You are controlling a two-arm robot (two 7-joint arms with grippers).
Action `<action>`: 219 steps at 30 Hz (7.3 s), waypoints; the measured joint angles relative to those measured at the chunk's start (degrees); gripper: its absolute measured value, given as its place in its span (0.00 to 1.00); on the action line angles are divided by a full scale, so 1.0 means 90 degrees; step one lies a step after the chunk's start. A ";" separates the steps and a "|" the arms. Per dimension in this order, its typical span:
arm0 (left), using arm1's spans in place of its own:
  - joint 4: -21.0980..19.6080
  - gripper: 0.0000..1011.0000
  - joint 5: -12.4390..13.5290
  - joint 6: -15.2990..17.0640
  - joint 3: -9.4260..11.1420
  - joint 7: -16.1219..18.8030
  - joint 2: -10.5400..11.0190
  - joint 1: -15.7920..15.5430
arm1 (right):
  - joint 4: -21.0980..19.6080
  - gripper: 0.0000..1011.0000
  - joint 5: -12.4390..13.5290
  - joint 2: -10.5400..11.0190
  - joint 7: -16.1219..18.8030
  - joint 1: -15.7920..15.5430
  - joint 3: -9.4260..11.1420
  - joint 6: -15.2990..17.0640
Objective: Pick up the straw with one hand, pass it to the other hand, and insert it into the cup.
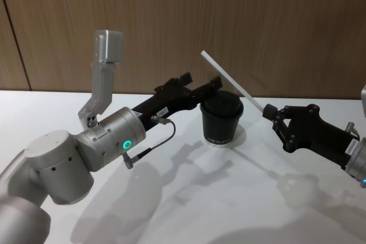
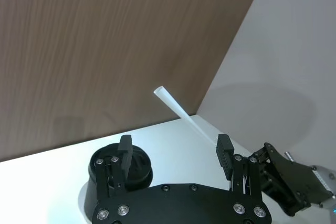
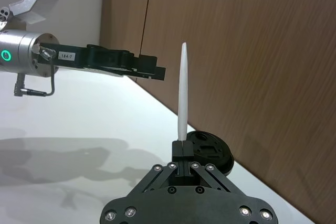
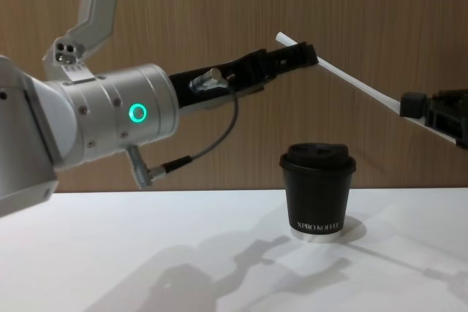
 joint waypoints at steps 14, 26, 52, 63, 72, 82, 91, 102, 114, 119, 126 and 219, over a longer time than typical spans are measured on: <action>0.0315 0.99 -0.0222 -0.0023 0.0146 -0.0064 -0.0320 -0.0201 | 0.0000 0.00 -0.0001 0.0000 0.0000 0.0000 0.0000 0.0000; 0.0491 0.99 -0.0321 -0.0120 0.0274 -0.0081 -0.0511 -0.0321 | 0.0000 0.00 -0.0001 0.0000 0.0000 0.0000 0.0000 0.0000; 0.0623 0.83 -0.0341 -0.0318 0.0419 0.0115 -0.0631 -0.0380 | 0.0000 0.00 -0.0001 0.0000 0.0000 0.0000 0.0000 0.0000; 0.0630 0.50 -0.0338 -0.0340 0.0430 0.0152 -0.0637 -0.0380 | 0.0000 0.00 -0.0001 0.0000 -0.0001 0.0000 0.0000 0.0000; 0.0635 0.21 -0.0335 -0.0346 0.0437 0.0164 -0.0642 -0.0380 | 0.0000 0.00 -0.0001 0.0000 0.0000 0.0000 0.0000 0.0000; 0.0635 0.11 -0.0334 -0.0352 0.0439 0.0167 -0.0645 -0.0380 | 0.0000 0.00 -0.0001 0.0000 0.0000 0.0000 -0.0001 0.0000; 0.0634 0.06 -0.0334 -0.0353 0.0437 0.0170 -0.0644 -0.0380 | 0.0000 0.00 -0.0001 0.0000 0.0000 0.0000 -0.0001 0.0000; 0.0634 0.00 -0.0335 -0.0353 0.0440 0.0177 -0.0640 -0.0380 | 0.0000 0.29 -0.0001 0.0000 0.0000 0.0000 -0.0001 0.0000; 0.0555 0.00 -0.0208 -0.0371 0.0566 0.0174 -0.0545 -0.0472 | 0.0000 0.65 -0.0001 0.0000 0.0000 0.0000 0.0000 0.0000; 0.0418 0.00 -0.0006 -0.0359 0.0673 0.0302 -0.0428 -0.0548 | 0.0000 0.81 -0.0001 0.0000 0.0000 0.0000 0.0000 0.0000; 0.0079 0.00 0.0462 -0.0285 0.0848 0.0651 -0.0242 -0.0644 | 0.0000 0.99 -0.0001 0.0000 -0.0001 0.0000 0.0000 0.0000; -0.0352 0.00 0.2626 -0.0257 0.1002 0.1575 0.0002 -0.1147 | 0.0000 0.99 -0.0001 0.0000 -0.0001 0.0000 0.0000 0.0000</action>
